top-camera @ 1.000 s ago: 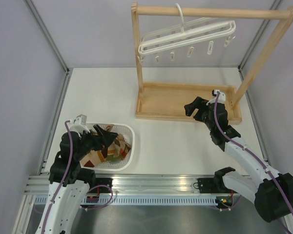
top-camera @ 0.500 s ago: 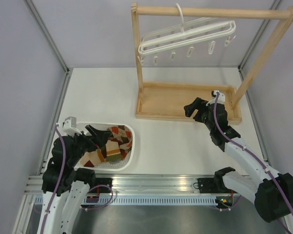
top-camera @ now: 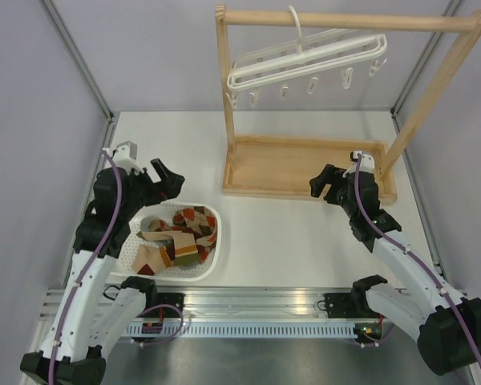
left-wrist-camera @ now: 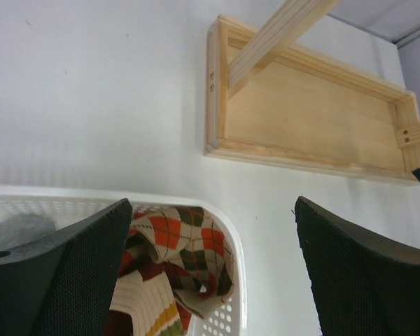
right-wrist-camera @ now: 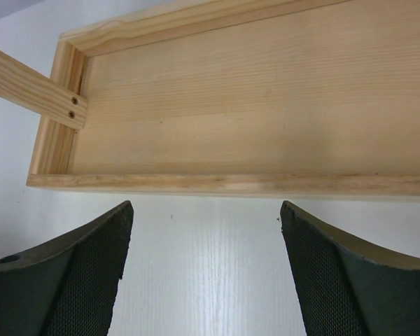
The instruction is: Remove the socks clipped to the hanger
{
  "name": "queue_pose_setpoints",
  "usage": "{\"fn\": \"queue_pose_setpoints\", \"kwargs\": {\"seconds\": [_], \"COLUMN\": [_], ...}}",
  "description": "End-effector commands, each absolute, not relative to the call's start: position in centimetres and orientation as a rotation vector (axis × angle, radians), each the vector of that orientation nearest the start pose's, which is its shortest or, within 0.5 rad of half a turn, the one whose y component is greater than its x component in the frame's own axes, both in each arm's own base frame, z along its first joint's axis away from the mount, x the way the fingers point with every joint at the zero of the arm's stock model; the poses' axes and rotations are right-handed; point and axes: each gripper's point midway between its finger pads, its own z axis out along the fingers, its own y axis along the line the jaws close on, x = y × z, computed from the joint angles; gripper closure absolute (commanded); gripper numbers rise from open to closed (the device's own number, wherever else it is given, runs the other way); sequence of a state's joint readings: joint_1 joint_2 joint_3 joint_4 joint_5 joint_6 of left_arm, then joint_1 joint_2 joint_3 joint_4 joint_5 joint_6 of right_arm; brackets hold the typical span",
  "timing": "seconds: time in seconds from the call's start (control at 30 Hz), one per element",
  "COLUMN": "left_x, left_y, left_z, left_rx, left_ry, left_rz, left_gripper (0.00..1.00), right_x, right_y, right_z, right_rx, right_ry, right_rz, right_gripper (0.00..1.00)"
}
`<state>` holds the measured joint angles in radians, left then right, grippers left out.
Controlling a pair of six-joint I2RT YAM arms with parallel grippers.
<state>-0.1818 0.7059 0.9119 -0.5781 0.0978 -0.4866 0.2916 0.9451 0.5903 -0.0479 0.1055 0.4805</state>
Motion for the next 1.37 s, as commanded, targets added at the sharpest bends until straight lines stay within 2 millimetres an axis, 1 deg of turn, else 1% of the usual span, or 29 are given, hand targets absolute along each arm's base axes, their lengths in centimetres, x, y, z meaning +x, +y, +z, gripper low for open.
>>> {"fn": "queue_pose_setpoints", "kwargs": {"seconds": [0.0, 0.07, 0.13, 0.17, 0.2, 0.23, 0.3, 0.4, 0.43, 0.47, 0.5, 0.53, 0.57, 0.77, 0.9, 1.33], "left_x": [28.6, 29.4, 29.9, 30.1, 30.4, 30.6, 30.8, 29.9, 29.8, 29.1, 28.8, 28.6, 28.4, 28.8, 28.8, 28.6], "left_y": [-7.9, -7.2, -7.0, -7.0, -6.7, -6.3, -5.9, -6.0, -6.1, -6.0, -6.0, -6.0, -6.0, -6.0, -6.3, -6.0], "left_z": [31.0, 32.3, 32.6, 32.5, 32.5, 31.7, 30.8, 31.9, 31.8, 32.5, 32.5, 32.1, 32.2, 31.3, 30.9, 31.0], "left_rx": [-0.094, -0.086, -0.109, -0.116, -0.135, -0.153, -0.147, -0.137, -0.129, -0.126, -0.126, -0.122, -0.120, -0.111, -0.095, -0.111], "left_ry": [1.822, 1.777, 1.775, 1.776, 1.763, 1.769, 1.764, 1.715, 1.699, 1.662, 1.652, 1.652, 1.645, 1.682, 1.697, 1.691], "left_rz": [-0.434, -0.375, -0.363, -0.368, -0.350, -0.327, -0.295, -0.320, -0.328, -0.336, -0.338, -0.342, -0.343, -0.325, -0.336, -0.326], "left_gripper": [0.00, 0.00, 0.00, 0.00, 0.00, 0.00, 0.00, 0.00, 0.00, 0.00, 0.00, 0.00, 0.00, 0.00, 0.00, 0.00], "right_x": [32.0, 32.0, 32.0, 32.0, 32.0, 32.0, 32.0, 32.0, 32.0, 32.0, 32.0, 32.0, 32.0, 32.1, 32.1, 32.2], "right_y": [8.6, 8.2, 8.0, 7.9, 7.9, 7.8, 7.7, 7.4, 7.5, 7.3, 7.3, 7.2, 7.3, 7.3, 7.4, 7.2], "right_z": [18.7, 18.8, 18.6, 18.6, 18.5, 18.5, 18.5, 18.1, 18.1, 17.9, 17.8, 17.8, 17.7, 17.8, 18.1, 18.7], "right_rx": [0.232, 0.235, 0.239, 0.242, 0.242, 0.249, 0.252, 0.257, 0.257, 0.263, 0.265, 0.272, 0.267, 0.270, 0.269, 0.281], "right_ry": [1.947, 1.945, 1.950, 1.953, 1.954, 1.950, 1.951, 1.958, 1.958, 1.961, 1.966, 1.963, 1.966, 1.964, 1.956, 1.942], "right_rz": [0.345, 0.333, 0.323, 0.322, 0.322, 0.322, 0.319, 0.305, 0.304, 0.299, 0.298, 0.297, 0.300, 0.300, 0.309, 0.316], "right_gripper": [0.11, 0.11, 0.11, 0.11, 0.11, 0.11, 0.11, 0.11, 0.11, 0.11, 0.11, 0.11, 0.11, 0.11, 0.11, 0.11]}}
